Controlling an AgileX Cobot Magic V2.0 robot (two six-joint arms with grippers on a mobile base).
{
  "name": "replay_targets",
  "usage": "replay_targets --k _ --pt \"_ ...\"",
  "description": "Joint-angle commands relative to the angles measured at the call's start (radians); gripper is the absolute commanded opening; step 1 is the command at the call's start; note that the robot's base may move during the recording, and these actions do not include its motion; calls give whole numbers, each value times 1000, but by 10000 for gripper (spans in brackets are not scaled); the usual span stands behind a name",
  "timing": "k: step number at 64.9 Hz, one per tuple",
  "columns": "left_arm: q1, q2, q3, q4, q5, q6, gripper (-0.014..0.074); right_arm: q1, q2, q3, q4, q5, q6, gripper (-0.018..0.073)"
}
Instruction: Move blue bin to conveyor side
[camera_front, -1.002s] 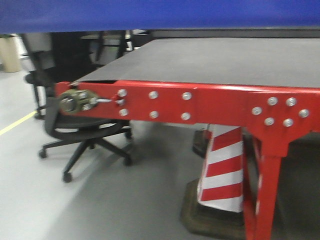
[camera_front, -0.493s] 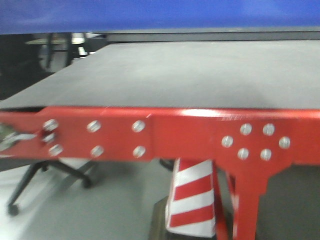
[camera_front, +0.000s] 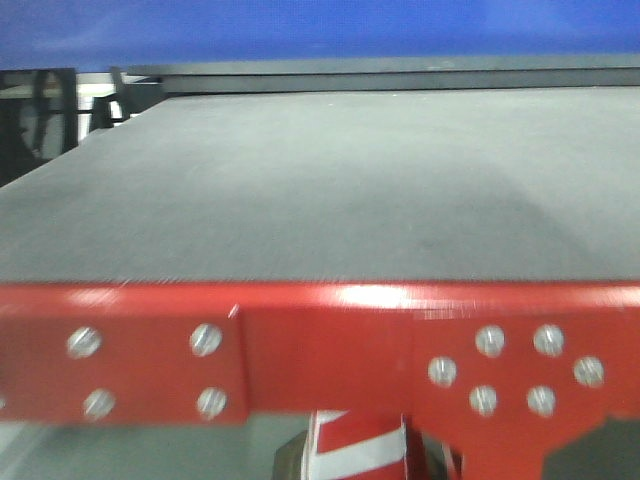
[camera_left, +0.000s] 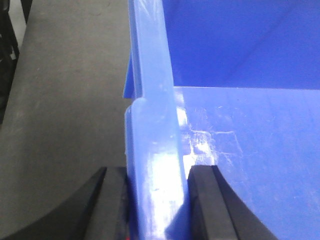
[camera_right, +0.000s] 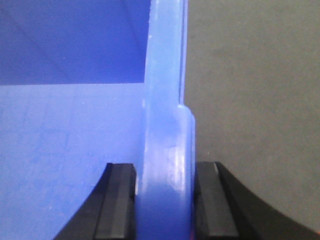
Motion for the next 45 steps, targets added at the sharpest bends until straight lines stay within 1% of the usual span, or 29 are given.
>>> replay_targets --k 1,45 --pt "-1 -16 -16 29 -100 12 -18 -2 -23 -15 -59 -103 -15 -88" --pt "-1 -16 -16 29 -100 12 -18 -2 -23 -15 -59 -103 -15 -88"
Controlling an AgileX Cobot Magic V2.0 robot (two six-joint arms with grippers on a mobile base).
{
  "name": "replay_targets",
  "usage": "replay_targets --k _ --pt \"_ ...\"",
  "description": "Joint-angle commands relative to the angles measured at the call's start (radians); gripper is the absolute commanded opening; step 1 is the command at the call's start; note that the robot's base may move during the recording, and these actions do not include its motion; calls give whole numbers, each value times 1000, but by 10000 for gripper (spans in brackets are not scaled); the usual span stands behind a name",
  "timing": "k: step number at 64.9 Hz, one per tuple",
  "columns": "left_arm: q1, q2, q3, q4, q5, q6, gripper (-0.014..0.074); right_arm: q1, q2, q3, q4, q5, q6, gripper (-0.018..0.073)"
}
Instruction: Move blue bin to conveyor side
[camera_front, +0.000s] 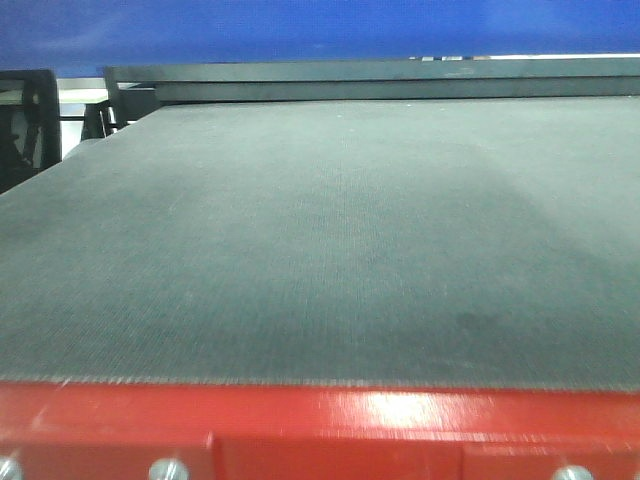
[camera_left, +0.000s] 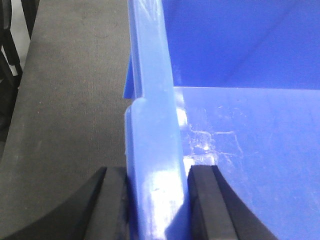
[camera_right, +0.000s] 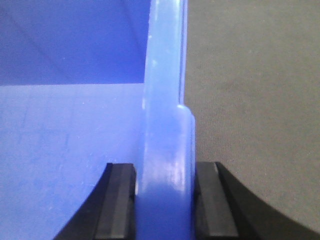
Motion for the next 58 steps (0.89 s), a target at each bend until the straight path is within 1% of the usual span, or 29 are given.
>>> replay_targets --k 1,58 --pt "-1 -16 -16 27 -100 12 -18 -2 -23 -15 -57 -103 -15 -88" --pt "-1 -16 -16 27 -100 12 -18 -2 -23 -15 -57 -103 -15 -88"
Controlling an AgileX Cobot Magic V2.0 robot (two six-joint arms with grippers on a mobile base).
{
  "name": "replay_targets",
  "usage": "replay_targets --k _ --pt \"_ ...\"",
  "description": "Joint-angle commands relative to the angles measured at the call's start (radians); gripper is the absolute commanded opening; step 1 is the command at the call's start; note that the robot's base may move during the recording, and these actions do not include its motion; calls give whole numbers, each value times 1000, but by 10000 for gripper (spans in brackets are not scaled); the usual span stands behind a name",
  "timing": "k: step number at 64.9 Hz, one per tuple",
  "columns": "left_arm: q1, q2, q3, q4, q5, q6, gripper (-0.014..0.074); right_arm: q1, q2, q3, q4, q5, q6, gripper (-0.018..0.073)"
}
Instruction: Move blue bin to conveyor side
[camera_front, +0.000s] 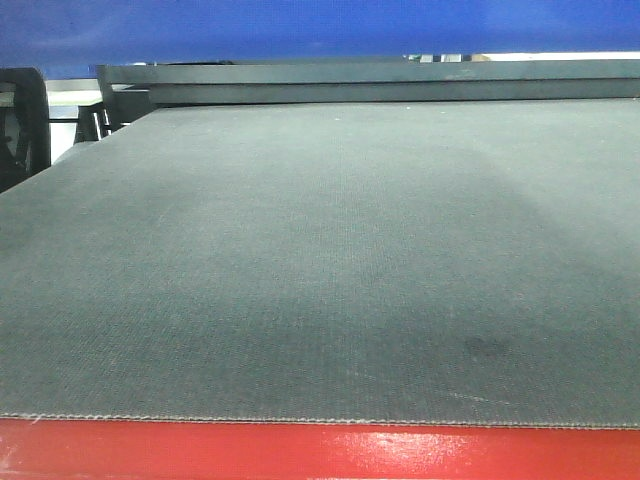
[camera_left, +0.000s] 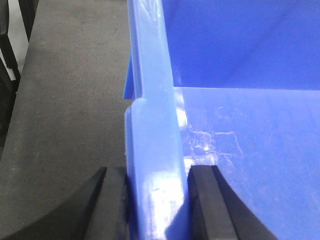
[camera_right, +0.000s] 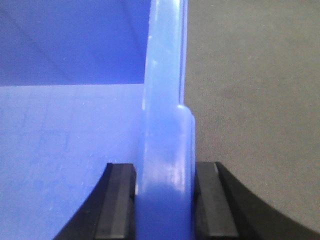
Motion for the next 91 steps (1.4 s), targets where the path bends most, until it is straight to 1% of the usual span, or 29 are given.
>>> replay_targets --k 1,56,79,91 --pt "-1 -16 -16 27 -100 12 -18 -2 -23 -15 -57 -103 -15 -88" --pt "-1 -7 -16 26 -96 12 -18 -2 -10 -15 -57 -101 -15 -88" --pt "-1 116 -12 26 -85 12 -18 -2 138 -13 -57 -73 -15 -88" --pt "-1 199 40 16 -85 12 -18 -2 216 -1 -57 -75 -15 -88"
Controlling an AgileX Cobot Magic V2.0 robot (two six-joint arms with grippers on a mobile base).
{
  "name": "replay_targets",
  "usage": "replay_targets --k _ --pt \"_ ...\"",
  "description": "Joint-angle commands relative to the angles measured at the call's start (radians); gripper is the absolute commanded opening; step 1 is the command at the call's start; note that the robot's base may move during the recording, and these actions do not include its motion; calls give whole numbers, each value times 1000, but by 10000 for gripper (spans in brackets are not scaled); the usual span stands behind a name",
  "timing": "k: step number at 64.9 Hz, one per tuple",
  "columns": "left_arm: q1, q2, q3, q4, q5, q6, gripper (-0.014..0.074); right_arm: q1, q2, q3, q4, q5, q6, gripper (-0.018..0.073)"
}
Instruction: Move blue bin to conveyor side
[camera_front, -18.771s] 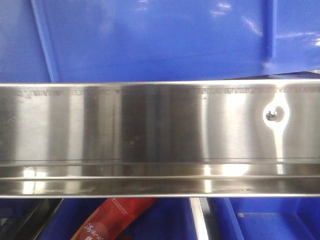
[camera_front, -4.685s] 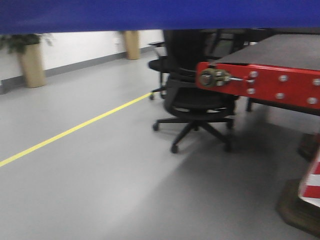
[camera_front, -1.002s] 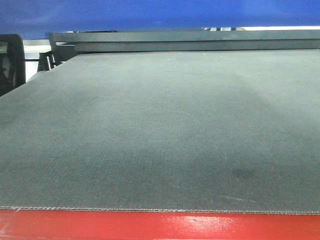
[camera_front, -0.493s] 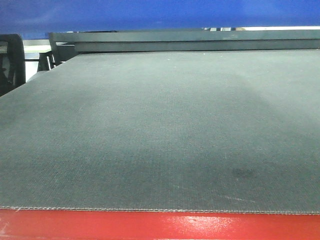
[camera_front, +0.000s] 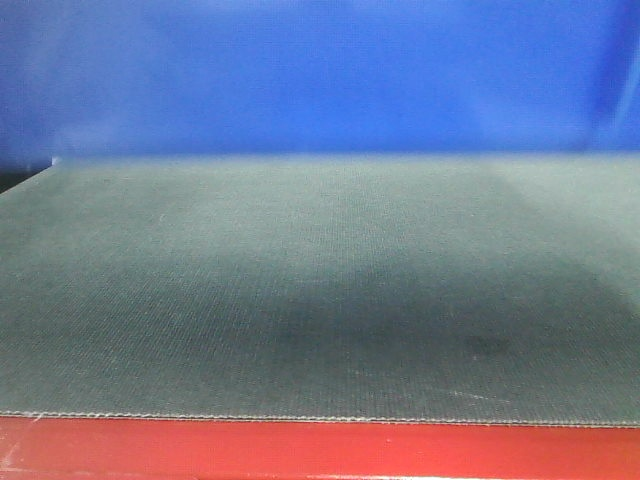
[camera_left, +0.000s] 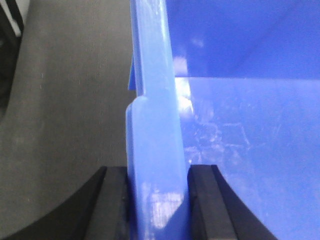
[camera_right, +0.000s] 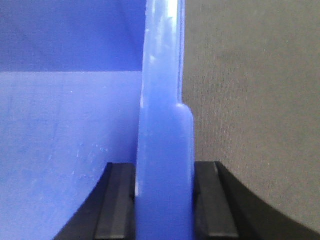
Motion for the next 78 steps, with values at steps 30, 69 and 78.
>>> replay_targets --k 30,69,78 --pt "-1 94 279 -20 -303 21 -18 -2 28 336 -43 -379 -13 -88" --pt "-1 96 416 -20 -449 21 -18 -2 28 491 -45 -523 -13 -88" --pt "-1 96 416 -20 -451 21 14 -2 28 491 -47 -538 -13 -77"
